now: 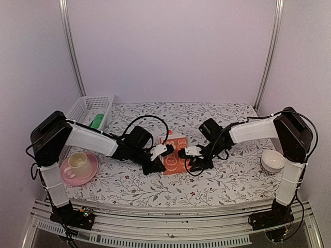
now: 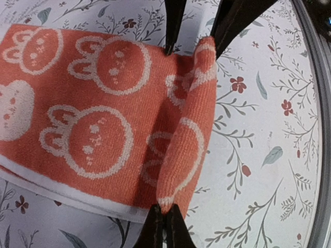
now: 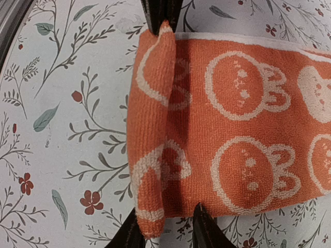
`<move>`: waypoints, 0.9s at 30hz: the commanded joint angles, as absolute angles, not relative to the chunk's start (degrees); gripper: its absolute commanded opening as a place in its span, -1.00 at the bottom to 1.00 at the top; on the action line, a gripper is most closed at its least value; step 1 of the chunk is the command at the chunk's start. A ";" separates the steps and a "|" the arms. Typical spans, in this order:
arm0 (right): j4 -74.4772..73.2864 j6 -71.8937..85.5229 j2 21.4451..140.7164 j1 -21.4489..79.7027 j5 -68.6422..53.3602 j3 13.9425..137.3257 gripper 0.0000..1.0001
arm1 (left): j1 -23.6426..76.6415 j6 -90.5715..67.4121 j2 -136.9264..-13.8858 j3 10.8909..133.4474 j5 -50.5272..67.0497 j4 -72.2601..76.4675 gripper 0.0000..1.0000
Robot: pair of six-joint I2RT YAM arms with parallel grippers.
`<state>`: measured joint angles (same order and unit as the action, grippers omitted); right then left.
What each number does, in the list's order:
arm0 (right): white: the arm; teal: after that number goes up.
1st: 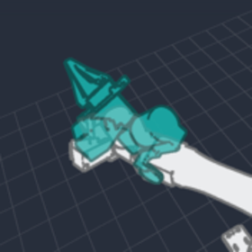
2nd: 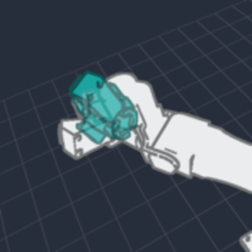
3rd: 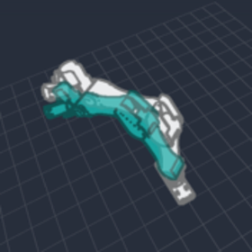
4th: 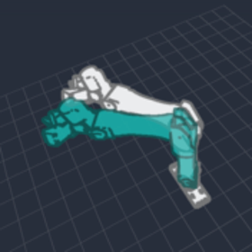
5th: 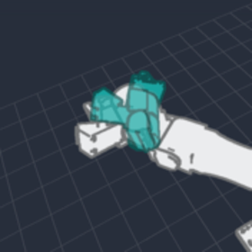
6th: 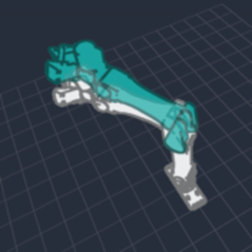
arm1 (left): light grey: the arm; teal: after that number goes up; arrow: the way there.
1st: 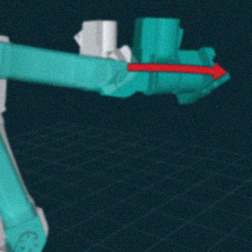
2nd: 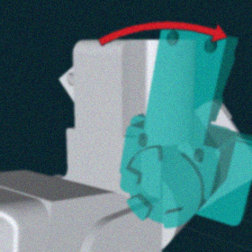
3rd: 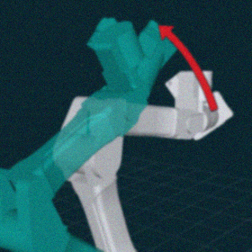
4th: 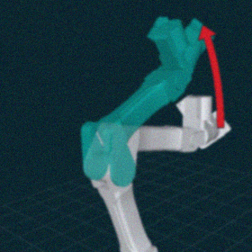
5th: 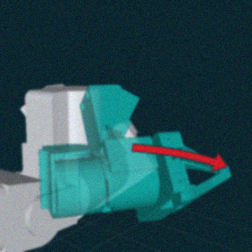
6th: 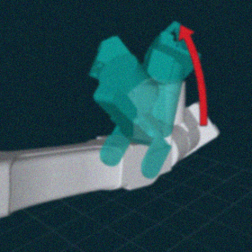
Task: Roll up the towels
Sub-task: Roll the towel at the center of the board.
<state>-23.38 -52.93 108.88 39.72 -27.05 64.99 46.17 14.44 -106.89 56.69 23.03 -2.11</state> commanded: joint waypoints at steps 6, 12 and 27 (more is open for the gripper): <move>-27.45 -52.80 107.90 38.94 -32.39 67.03 -0.17 | 44.99 12.77 -110.07 59.43 21.54 -2.28 -1.00; -27.52 -53.81 105.55 38.48 -34.82 66.91 -0.11 | 44.72 11.93 -110.97 60.11 20.28 -2.73 -1.00; -29.68 -57.48 102.70 37.75 -42.31 66.61 -0.94 | 43.81 11.21 -112.15 60.82 20.06 -4.28 -1.00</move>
<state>-27.09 -55.81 102.13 37.43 -39.31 65.52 44.93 11.77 -110.34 59.81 21.28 -2.50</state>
